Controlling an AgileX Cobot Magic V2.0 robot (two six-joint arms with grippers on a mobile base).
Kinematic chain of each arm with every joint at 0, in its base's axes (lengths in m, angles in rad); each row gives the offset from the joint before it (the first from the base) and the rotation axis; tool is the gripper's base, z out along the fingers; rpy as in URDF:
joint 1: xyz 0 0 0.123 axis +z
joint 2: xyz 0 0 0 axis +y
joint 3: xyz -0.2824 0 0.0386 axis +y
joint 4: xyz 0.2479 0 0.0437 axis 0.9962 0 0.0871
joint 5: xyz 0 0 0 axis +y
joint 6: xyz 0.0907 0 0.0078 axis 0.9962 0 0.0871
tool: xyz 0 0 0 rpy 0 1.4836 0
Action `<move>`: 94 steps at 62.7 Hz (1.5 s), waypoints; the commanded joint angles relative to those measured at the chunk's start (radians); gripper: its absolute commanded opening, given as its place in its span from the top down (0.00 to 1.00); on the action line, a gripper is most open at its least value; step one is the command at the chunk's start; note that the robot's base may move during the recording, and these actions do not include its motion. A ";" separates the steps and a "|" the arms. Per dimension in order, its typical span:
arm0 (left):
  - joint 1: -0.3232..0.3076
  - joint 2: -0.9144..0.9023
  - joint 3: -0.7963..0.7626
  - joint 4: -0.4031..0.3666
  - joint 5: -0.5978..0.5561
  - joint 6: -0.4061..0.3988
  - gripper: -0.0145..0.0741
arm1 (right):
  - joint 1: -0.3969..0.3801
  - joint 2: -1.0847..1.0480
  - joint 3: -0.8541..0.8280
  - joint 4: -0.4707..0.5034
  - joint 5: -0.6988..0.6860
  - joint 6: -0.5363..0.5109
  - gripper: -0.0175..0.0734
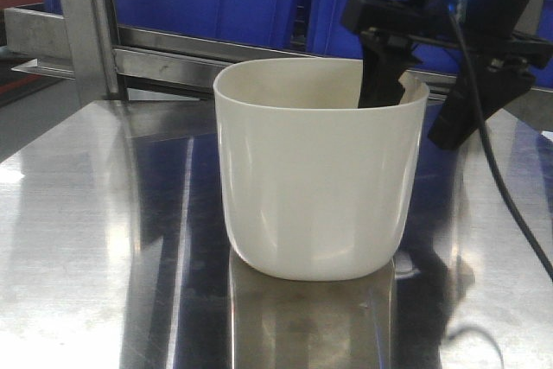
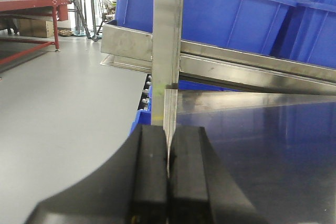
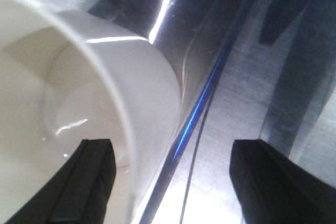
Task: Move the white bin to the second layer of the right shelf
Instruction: 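Move the right gripper down to the white bin's rim and close, then lift the white bin off the table with the right gripper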
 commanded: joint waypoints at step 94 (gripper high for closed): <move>-0.006 -0.003 0.037 -0.009 -0.086 -0.010 0.74 | -0.170 -0.743 0.239 -0.091 -0.479 -0.005 0.75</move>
